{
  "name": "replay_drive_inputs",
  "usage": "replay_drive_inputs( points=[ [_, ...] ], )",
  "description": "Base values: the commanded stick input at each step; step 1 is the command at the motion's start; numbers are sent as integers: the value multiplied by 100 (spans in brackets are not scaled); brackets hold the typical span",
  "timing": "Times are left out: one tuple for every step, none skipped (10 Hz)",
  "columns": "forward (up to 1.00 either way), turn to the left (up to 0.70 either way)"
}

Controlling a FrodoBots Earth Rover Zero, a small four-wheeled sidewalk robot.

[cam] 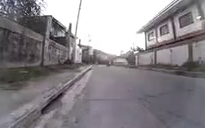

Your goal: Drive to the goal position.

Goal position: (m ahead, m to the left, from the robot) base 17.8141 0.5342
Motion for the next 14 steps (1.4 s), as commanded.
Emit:
replay_drive_inputs(
  points=[
    [100,0],
    [100,0],
    [100,0],
    [100,0],
    [100,0],
    [100,0],
    [100,0],
    [100,0],
    [100,0],
    [100,0],
    [100,0],
    [100,0],
    [100,0],
    [100,0]
  ],
)
